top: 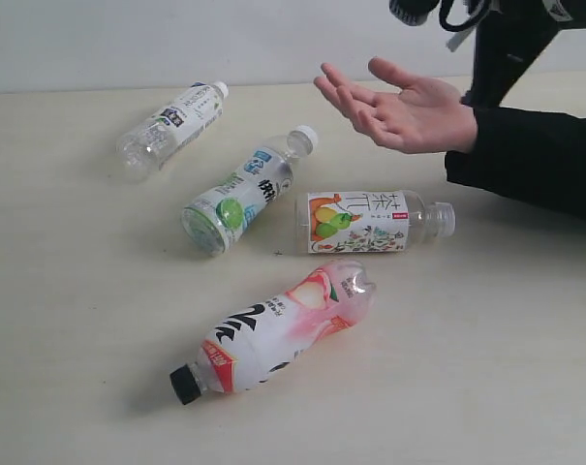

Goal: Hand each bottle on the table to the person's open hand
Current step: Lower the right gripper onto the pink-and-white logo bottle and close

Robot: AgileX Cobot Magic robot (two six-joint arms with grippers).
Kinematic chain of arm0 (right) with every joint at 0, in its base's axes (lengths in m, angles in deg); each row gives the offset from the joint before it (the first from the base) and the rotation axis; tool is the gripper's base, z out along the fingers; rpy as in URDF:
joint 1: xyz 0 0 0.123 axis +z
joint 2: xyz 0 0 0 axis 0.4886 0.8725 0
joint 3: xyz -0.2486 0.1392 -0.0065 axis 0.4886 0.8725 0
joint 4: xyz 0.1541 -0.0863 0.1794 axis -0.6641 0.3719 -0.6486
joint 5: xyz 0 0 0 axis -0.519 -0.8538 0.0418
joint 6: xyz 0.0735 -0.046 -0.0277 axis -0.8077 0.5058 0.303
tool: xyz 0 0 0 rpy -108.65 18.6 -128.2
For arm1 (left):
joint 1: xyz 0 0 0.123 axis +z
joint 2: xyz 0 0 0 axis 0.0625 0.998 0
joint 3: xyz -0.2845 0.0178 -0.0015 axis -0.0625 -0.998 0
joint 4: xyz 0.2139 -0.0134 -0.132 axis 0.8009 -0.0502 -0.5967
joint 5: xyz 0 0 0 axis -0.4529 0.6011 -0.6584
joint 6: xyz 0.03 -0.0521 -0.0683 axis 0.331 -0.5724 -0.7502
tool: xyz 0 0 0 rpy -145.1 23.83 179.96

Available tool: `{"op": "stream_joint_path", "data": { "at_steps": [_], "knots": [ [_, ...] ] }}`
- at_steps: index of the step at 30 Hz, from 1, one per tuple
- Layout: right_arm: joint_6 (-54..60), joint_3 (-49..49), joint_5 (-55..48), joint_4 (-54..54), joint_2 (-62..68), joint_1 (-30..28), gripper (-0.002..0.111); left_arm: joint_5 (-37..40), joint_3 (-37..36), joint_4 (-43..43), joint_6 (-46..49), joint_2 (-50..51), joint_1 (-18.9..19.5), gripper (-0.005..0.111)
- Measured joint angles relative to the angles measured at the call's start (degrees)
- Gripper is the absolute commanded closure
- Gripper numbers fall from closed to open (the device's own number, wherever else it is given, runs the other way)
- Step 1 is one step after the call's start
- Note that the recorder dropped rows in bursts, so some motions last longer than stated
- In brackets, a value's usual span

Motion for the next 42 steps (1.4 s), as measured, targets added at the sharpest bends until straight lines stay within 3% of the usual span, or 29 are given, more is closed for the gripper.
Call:
{"op": "stream_joint_path", "data": {
  "at_steps": [4, 7, 8, 9, 10, 13, 14, 19, 25, 42],
  "knots": [
    [11.68, -7.11, -19.47, -8.79, 6.87, -0.01, 0.108, 0.0, 0.0, 0.0, 0.0, 0.0, 0.0, 0.107],
    [25.6, -10.85, -31.05, -23.12, 10.72, -0.01, 0.108, 0.0, 0.0, 0.0, 0.0, 0.0, 0.0, 0.107],
    [33.43, -12.13, -33.9, -35.05, 12.03, -0.01, 0.107, 0.0, 0.0, 0.0, 0.0, 0.0, 0.0, 0.107],
    [36.36, -12.49, -34.33, -40.08, 12.15, -0.01, 0.101, 0.0, 0.0, 0.0, 0.0, 0.0, 0.0, 0.107],
    [43.58, -12.89, -34.89, -52.45, 12.24, 0.09, 0.095, 0.0, 0.0, 0.0, 0.0, 0.0, 0.0, 0.107],
    [56.06, -12.99, -33.33, -70.86, 12.26, 1.06, 0.056, 0.0, 0.0, 0.0, 0.0, 0.0, 0.0, 0.107],
    [58.31, -12.99, -30.98, -74.24, 12.37, 2.34, 0.05, 0.0, 0.0, 0.0, 0.0, 0.0, 0.0, 0.107],
    [63.82, -12.99, -23.71, -76.02, 16.27, 9.77, 0.037, 0.0, 0.0, 0.0, 0.0, 0.0, 0.0, 0.107],
    [65.33, -12.99, -17.48, -67.67, 23.95, 16.7, 0.029, 0.0, 0.0, 0.0, 0.0, 0.0, 0.0, 0.107],
    [61.38, -12.99, -14.07, -63.75, 34.12, 18.09, 0.031, 0.0, 0.0, 0.0, 0.0, 0.0, 0.0, 0.107]
  ]
}}
